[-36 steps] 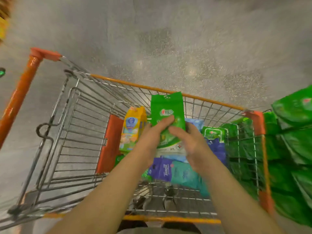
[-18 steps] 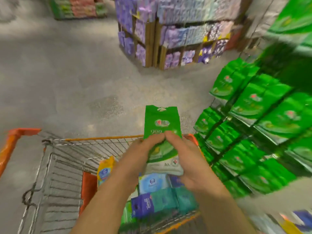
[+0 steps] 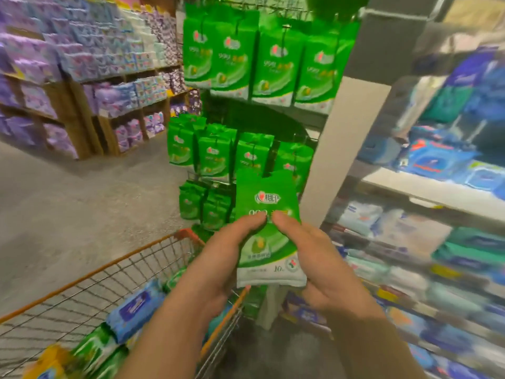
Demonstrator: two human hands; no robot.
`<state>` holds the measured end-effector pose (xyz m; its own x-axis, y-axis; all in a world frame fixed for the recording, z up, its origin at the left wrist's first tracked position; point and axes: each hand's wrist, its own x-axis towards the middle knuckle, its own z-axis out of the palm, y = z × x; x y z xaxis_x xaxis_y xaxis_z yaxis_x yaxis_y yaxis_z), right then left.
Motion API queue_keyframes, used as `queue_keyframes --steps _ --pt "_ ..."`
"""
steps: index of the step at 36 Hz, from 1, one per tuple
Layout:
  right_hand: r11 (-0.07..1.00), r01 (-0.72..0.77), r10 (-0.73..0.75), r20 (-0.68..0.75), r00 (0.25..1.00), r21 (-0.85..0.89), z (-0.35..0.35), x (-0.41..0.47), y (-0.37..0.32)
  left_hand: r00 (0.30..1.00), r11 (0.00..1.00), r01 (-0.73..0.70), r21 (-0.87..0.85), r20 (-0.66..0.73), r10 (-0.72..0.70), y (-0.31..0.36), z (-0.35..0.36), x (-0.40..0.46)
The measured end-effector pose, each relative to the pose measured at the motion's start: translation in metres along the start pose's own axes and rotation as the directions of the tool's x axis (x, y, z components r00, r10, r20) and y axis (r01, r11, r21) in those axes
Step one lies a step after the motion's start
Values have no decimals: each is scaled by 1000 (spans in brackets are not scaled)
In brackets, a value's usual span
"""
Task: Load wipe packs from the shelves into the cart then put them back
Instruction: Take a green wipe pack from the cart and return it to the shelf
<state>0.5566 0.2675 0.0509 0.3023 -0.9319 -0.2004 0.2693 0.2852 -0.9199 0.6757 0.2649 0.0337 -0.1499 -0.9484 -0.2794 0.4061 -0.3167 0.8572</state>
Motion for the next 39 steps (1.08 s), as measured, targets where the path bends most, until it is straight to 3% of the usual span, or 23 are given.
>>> queue_keyframes --steps 3,7,10,14,16,19,21,23,30,34,39 --pt "999 7 -15 -133 991 -54 -64 -14 -3 995 998 33 -59 97 -27 -20 40 15" --pt "998 52 -57 -268 962 -25 -135 -49 -19 978 998 7 58 210 -19 -50 114 36" --pt "997 70 -61 -340 938 15 -171 -78 -35 976 996 83 31 200 -88 -70 170 52" --pt "989 117 -66 -425 903 94 -246 -122 -53 928 983 131 130 334 -168 -111 244 59" --pt "984 131 -63 -453 889 119 -279 -139 -59 902 985 88 145 408 -141 -129 271 69" --pt "982 139 -56 -501 864 130 -324 -161 -68 904 969 75 235 394 -166 -156 313 85" --pt "981 159 -74 -533 843 116 -349 -174 -74 930 940 148 309 279 -238 -168 354 97" --pt "980 170 -87 -550 830 103 -370 -185 -81 928 933 136 333 287 -238 -178 380 103" --pt "966 219 -99 -592 800 134 -424 -204 -105 918 933 154 324 302 -257 -200 434 116" --pt "970 218 -112 -600 792 108 -446 -200 -118 868 947 171 272 413 -275 -209 446 131" --pt "977 209 -152 -571 807 36 -475 -183 -137 904 966 129 224 375 -207 -205 481 161"
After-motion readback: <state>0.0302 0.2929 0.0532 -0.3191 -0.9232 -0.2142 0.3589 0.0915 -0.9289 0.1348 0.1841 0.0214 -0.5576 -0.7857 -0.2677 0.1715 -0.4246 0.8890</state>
